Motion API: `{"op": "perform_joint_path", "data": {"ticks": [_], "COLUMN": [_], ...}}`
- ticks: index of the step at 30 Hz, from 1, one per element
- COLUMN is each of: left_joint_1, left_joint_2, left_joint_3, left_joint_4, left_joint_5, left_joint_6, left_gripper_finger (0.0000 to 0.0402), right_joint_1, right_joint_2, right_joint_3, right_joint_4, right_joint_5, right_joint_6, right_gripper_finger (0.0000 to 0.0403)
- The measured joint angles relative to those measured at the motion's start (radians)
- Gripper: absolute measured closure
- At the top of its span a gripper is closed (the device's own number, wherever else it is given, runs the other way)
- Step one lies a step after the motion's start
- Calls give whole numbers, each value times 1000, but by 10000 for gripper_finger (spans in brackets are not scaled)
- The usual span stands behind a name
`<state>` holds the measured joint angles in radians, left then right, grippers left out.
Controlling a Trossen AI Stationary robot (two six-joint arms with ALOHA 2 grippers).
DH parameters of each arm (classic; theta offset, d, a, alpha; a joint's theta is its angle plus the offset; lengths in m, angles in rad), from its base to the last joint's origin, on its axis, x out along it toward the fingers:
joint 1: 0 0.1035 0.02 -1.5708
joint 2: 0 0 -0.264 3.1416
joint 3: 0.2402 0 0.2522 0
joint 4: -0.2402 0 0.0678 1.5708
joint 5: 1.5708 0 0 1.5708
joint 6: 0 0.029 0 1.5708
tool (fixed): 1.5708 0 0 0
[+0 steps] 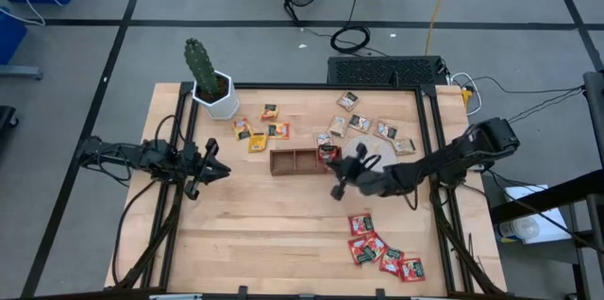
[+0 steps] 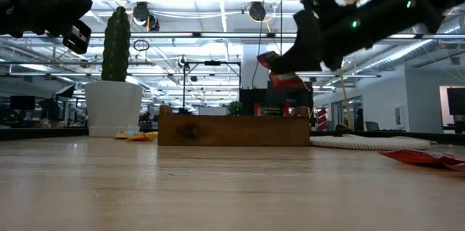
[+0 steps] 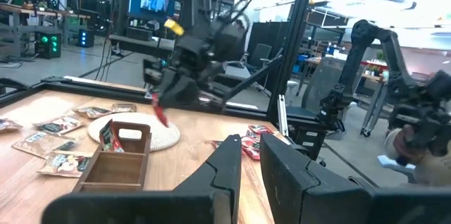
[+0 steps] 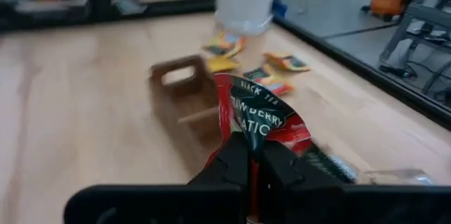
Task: Pick & Place Tea
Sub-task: Put the red tea bag into the right section of the wooden organizer
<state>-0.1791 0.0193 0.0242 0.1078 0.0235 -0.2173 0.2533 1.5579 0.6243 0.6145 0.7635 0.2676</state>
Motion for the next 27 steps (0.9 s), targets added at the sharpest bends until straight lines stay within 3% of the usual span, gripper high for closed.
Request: {"op": "perform_joint_path", "data": {"ticks": [4, 9, 15, 27], "left_joint_1": [0, 0, 0, 0], "left_joint_2": [0, 0, 0, 0], "left_joint_3": [0, 0, 0, 0], "left_joint_4": [-3, 0, 0, 0], "left_joint_5": [0, 1, 1, 1], "left_joint_6": [0, 0, 0, 0], "left_gripper_finger": [344, 344, 344, 344], "right_joint_1": [-47, -79, -84, -102], "right_joint_2": [46, 117, 178, 201], "right_joint_3": [-76, -71, -40, -33], "right_joint_4": [211, 294, 302, 339], "right_joint_5": [-1, -18, -14, -5], "right_joint_6": [10, -2, -93, -120], "right_gripper_finger": [401, 402, 399, 334]}}
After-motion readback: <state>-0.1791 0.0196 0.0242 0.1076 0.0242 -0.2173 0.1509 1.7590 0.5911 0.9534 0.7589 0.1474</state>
